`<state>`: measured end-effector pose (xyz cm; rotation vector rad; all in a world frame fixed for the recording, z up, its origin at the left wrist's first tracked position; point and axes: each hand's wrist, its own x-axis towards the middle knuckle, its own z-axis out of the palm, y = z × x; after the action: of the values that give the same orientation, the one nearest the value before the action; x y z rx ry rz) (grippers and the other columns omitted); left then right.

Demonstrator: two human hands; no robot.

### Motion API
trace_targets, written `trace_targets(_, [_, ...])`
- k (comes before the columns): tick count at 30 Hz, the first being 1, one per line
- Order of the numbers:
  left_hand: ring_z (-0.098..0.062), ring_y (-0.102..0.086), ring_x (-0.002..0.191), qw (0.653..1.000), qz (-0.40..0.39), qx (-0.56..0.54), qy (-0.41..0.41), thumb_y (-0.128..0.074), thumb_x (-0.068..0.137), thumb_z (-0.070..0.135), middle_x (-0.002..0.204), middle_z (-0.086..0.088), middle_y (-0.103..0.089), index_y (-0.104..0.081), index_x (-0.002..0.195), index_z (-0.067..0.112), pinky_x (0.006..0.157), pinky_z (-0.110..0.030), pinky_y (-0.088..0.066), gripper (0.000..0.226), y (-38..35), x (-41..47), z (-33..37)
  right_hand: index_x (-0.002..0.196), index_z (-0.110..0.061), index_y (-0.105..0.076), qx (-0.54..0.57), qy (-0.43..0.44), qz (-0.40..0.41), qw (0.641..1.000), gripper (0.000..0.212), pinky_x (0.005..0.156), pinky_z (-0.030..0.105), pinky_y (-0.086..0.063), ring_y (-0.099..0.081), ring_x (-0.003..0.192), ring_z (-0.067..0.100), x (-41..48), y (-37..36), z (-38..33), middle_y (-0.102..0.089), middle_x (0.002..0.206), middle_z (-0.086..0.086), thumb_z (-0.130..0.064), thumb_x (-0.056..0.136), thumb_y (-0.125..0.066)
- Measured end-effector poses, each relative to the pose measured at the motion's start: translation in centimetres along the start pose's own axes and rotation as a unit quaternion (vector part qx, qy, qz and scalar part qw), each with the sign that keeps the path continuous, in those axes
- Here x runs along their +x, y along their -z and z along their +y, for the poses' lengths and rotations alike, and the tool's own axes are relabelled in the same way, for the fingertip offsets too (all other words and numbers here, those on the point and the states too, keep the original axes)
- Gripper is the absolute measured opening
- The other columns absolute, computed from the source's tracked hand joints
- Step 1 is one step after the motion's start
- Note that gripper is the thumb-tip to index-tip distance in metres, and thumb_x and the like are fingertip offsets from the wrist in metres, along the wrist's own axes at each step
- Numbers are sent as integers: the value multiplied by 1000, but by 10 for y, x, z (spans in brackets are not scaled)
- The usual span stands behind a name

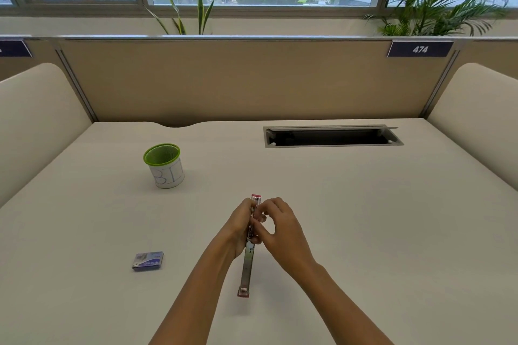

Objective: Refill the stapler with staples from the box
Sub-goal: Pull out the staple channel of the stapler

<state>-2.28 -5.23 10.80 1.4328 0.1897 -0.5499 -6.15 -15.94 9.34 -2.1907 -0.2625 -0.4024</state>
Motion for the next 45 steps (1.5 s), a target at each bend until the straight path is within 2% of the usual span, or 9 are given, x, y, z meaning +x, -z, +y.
trace_targets(6, [-12, -41, 51, 1000, -16, -7, -9, -28, 97, 27, 52, 4, -55, -53, 73, 15, 52, -26, -36, 37, 1, -3, 4, 92, -23, -61, 123, -26, 49, 991, 14, 81, 15, -49, -63, 88, 4, -4, 2, 2, -67, 87, -12, -17, 82, -69])
trace_targets(12, [-17, -54, 75, 999, -26, -36, -27, -32, 99, 29, 88, -9, -56, -61, 102, 13, 64, -29, -44, 33, 4, -4, 5, 92, -23, -69, 144, -10, 54, 988, 10, 81, 16, -51, -64, 89, 6, -8, 6, 8, -68, 90, -8, -17, 84, -67])
trace_targets(16, [-17, -53, 85, 997, -18, 24, -68, -35, 99, 28, 94, -7, -52, -61, 108, 15, 70, -27, -44, 31, 3, -6, 5, 80, -24, -70, 237, -118, 61, 962, 10, 75, 16, -50, -66, 83, 8, -11, 7, 5, -70, 82, -6, -29, 87, -64])
trace_targets(19, [-15, -55, 87, 982, 22, 144, -116, -40, 97, 30, 104, -4, -59, -62, 110, 21, 72, -25, -45, 27, -2, -9, 6, 81, -11, -70, 383, -264, 43, 884, 24, 84, 24, -53, -69, 87, 18, -7, 6, 7, -71, 84, 6, -28, 91, -57])
trace_targets(23, [-14, -58, 91, 926, 103, 300, -206, -49, 93, 31, 105, -2, -57, -62, 114, 20, 80, -28, -48, 27, -14, -10, 6, 92, 0, -68, 629, -398, 27, 667, 23, 73, 28, -60, -71, 80, 19, -1, 6, 8, -73, 87, 14, -12, 95, -48])
trace_targets(28, [-10, -48, 90, 865, 140, 425, -228, -49, 94, 26, 105, -1, -49, -56, 123, 17, 80, -21, -38, 31, -28, -8, -4, 80, 0, -74, 688, -433, 11, 582, 32, 63, 27, -60, -73, 74, 19, 0, 1, 6, -74, 80, 14, -9, 95, -47])
trace_targets(37, [-14, -53, 85, 879, 124, 412, -206, -48, 94, 28, 95, -1, -51, -60, 120, 20, 75, -23, -42, 29, -22, -2, -7, 97, 5, -66, 660, -439, 9, 609, 24, 80, 34, -56, -67, 91, 25, -1, 0, 14, -73, 88, 19, -1, 96, -43])
trace_targets(42, [-17, -63, 72, 972, 117, 139, -149, -54, 92, 24, 88, -8, -64, -65, 114, 8, 63, -24, -57, 29, 0, 2, -4, 107, 9, -60, 669, -414, 20, 617, 29, 98, 36, -47, -63, 104, 27, 3, 11, 20, -65, 111, 23, 10, 95, -34])
trace_targets(45, [-17, -67, 72, 992, 67, -24, -102, -51, 94, 22, 83, -7, -62, -63, 111, 6, 64, -27, -60, 26, 11, 3, -2, 106, 9, -62, 653, -404, 42, 639, 24, 84, 30, -57, -67, 98, 26, 6, 14, 22, -67, 106, 23, 12, 91, -42])
